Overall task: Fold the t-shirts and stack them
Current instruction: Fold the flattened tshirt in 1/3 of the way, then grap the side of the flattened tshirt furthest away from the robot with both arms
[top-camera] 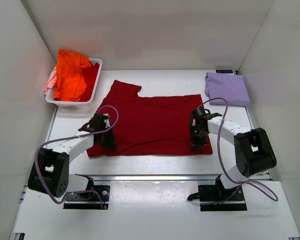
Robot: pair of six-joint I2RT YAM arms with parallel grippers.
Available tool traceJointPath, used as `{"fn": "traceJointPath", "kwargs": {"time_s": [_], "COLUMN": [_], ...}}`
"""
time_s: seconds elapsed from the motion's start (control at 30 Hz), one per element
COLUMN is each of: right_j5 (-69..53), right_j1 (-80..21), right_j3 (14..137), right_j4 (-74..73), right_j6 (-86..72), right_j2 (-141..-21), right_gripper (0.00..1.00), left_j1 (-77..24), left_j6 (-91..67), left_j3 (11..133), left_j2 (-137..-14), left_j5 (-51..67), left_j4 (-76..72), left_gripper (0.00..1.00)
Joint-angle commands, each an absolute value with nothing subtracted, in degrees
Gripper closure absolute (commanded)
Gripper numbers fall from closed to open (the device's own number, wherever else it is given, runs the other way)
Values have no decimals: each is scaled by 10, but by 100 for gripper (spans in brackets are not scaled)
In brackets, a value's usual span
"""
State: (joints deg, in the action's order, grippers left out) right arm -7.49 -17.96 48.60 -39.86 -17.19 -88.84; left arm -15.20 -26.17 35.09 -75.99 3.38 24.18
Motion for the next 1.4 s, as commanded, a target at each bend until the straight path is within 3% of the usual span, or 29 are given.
{"fn": "traceJointPath", "kwargs": {"time_s": [0.0,0.43,0.6,0.67,0.8,0.93,1.03,1.13,1.23,1.37], "right_j5": [-39,-32,-36,-46,-68,-94,-99,-102,-114,-128], "right_j1": [-190,-179,-155,-135,-108,-100,-109,-107,-103,-98], "right_j3": [455,442,548,591,635,676,703,715,715,710], "right_j4": [-458,-479,-517,-511,-433,-390,-378,-368,-353,-345], "right_j6": [-196,-224,-192,-174,-144,-128,-113,-103,-99,-98], "right_j2": [-873,-817,-781,-775,-774,-815,-851,-879,-895,-909], "right_gripper": [100,100,100,93,78,74,62,58,57,55], "left_j1": [-156,-170,-149,-148,-142,-122,-106,-98,-94,-86], "left_j6": [-247,-246,-230,-213,-161,-142,-133,-117,-100,-88], "left_j3": [337,387,505,552,667,818,935,1041,1126,1222], "left_j2": [-747,-678,-665,-692,-822,-993,-1101,-1195,-1267,-1349], "left_j5": [34,56,81,77,54,46,33,1,-32,-53], "left_j4": [281,332,336,324,273,256,272,291,308,343], "left_gripper": [61,60,58,56,55,53,52,49,42,26]}}
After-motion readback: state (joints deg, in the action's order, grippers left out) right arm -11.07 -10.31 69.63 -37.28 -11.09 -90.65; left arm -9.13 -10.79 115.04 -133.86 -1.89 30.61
